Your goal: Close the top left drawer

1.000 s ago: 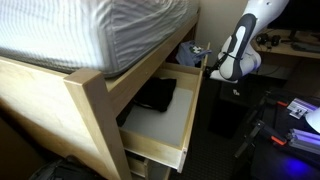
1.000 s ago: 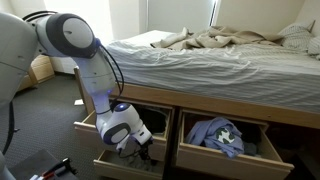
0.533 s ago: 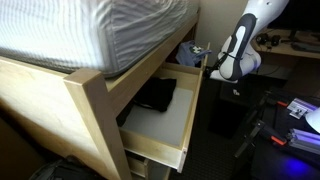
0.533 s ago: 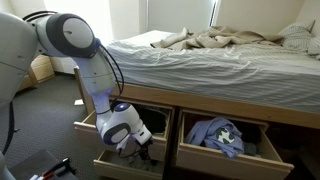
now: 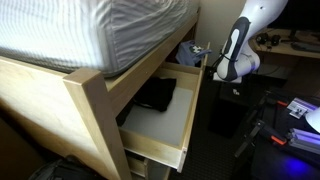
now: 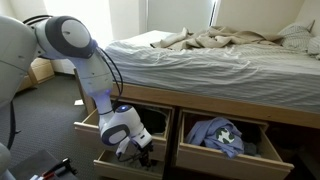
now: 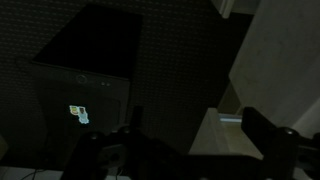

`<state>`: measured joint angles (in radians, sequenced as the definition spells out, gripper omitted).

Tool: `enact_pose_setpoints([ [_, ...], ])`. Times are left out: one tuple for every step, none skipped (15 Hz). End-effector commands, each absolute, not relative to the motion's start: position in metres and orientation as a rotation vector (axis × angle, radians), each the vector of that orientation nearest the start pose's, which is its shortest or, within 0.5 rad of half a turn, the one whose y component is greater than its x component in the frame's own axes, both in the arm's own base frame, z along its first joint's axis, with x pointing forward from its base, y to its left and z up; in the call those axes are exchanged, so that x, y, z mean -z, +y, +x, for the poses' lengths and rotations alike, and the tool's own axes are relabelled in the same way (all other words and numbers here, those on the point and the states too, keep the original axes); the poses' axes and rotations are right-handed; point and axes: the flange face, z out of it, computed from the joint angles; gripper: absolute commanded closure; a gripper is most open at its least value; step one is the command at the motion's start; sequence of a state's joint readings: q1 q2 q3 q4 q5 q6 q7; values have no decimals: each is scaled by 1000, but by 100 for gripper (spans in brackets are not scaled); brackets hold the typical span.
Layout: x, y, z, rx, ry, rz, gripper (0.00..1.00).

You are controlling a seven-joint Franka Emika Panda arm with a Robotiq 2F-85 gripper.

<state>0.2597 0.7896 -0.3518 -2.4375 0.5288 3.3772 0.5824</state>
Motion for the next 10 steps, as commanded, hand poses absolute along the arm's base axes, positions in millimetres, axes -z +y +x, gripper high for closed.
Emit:
enact_pose_setpoints([
  [-49,-130,426,513,1724,-2879,0],
  [-49,-132,425,503,1725,-2906,0],
  [-49,-128,431,550,1735,-2871,0],
  [-53,-121,441,632,1749,-2820,0],
  [-55,-113,453,710,1757,-2751,0],
  [-58,-104,472,759,1756,-2684,0],
  [-59,-94,487,787,1759,-2619,0],
  [-68,-80,514,831,1746,-2576,0],
  [-61,-81,513,790,1770,-2553,0],
  [-57,-77,517,789,1783,-2521,0],
])
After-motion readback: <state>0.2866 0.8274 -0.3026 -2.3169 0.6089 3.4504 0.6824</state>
